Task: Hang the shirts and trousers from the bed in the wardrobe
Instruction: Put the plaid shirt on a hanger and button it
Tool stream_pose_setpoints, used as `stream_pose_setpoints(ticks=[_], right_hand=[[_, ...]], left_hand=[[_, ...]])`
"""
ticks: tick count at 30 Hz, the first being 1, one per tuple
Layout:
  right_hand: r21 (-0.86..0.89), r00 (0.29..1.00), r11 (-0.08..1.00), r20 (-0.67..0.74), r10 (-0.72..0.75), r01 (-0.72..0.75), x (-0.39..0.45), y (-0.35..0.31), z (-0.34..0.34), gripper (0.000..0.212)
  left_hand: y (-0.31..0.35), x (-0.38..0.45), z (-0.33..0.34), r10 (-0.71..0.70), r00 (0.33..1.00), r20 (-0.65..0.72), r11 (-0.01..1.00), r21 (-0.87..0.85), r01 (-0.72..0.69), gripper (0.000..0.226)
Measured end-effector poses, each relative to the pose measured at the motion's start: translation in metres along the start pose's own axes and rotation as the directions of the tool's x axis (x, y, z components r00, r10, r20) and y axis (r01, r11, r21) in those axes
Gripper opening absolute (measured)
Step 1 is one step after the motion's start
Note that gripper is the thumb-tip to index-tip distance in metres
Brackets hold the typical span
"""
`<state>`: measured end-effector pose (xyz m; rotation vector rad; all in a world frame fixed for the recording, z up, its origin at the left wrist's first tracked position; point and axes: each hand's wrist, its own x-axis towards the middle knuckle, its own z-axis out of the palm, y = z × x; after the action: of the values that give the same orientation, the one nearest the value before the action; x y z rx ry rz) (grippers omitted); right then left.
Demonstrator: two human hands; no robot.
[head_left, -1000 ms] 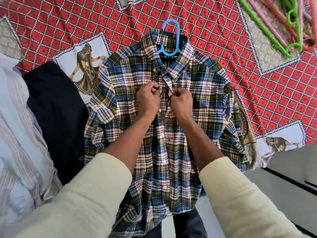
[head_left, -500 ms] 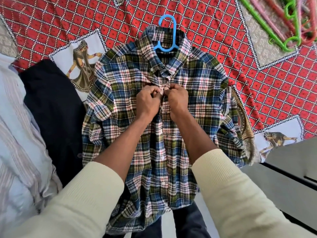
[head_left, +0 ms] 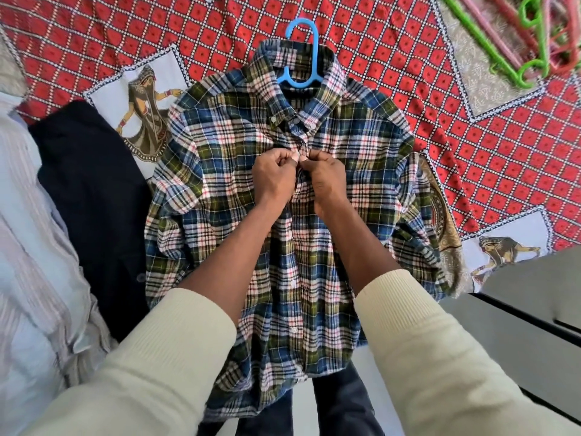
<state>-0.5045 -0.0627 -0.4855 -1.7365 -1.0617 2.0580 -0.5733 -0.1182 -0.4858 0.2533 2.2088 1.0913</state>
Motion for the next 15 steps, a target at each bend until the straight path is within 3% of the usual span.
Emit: stream_pose_setpoints(ticks=[7, 15], right_hand=[[-0.028, 0.999, 1.0, -0.04, 0.0, -0.002, -0.002, -0.005, -0.009, 0.013], [-0.193, 0.971, 0.954, -0.021, -0.238, 0.229, -0.007, -0.005, 0.003, 0.017]], left_hand=[[0.0, 0.006, -0.005, -0.181, 0.982, 0.053, 0.977, -0.109, 0.186, 0.018], [0.003, 0.008, -0.025, -0.141, 0.96, 0.243, 0.973, -0.148, 0.18, 0.027]])
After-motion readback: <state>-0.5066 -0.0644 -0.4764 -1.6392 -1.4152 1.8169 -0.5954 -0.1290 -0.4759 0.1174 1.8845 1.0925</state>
